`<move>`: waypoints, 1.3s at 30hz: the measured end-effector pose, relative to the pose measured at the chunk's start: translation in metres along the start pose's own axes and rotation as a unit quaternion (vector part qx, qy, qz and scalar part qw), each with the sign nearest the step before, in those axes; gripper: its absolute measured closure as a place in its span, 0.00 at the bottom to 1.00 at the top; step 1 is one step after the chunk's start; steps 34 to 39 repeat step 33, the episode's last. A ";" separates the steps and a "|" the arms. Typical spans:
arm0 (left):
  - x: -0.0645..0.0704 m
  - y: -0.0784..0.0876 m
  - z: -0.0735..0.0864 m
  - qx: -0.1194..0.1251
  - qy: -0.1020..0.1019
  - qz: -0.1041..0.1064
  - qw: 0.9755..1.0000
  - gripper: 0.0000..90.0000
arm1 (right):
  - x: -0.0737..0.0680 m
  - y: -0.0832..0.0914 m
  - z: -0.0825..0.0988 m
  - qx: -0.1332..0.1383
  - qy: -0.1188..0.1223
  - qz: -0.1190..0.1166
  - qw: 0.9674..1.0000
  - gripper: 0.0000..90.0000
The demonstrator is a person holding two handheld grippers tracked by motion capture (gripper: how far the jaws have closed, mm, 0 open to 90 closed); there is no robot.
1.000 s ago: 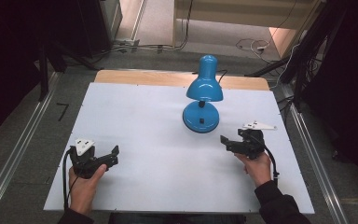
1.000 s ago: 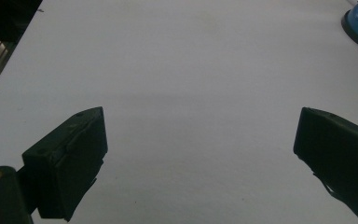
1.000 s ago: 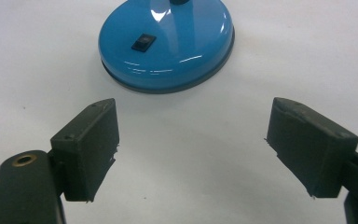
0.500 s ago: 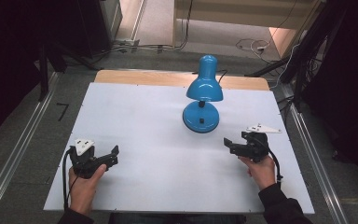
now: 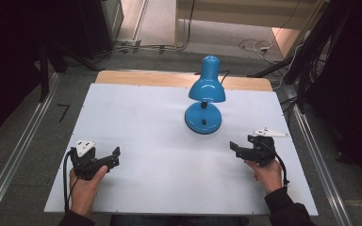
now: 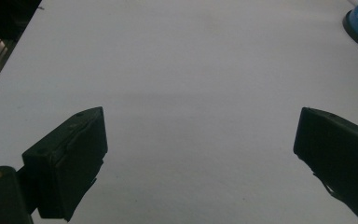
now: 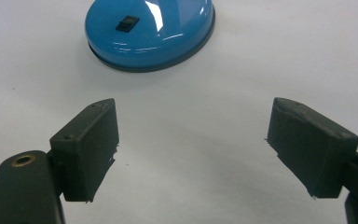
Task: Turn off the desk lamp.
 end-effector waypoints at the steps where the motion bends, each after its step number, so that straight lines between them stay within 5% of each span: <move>1: 0.000 0.000 0.000 0.000 -0.001 0.000 1.000 0.04 | 0.001 0.001 0.000 0.001 0.000 0.001 1.000 0.17; 19: 0.000 0.000 0.000 -0.001 0.000 -0.001 1.000 0.04 | 0.020 0.024 0.011 -0.001 -0.008 0.018 1.000 0.16; 27: 0.000 -0.001 0.000 -0.001 0.001 -0.001 1.000 0.04 | 0.040 0.038 0.026 -0.012 -0.013 0.038 0.999 0.15; 33: 0.000 -0.001 -0.001 0.001 -0.001 -0.001 1.000 0.04 | 0.073 0.031 0.050 -0.041 -0.021 0.089 0.995 0.10; 39: 0.000 -0.001 -0.001 0.001 -0.001 -0.001 1.000 0.04 | 0.073 0.031 0.050 -0.041 -0.021 0.089 0.995 0.10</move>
Point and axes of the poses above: each handheld gripper's, and its own axes: y roughly backward along the jaws, z roughly out of its underside, x roughly to its right, the point moved 9 cm from there along -y, roughly forward along the jaws, and after that the axes turned 8 degrees about x, right-handed, at the moved point
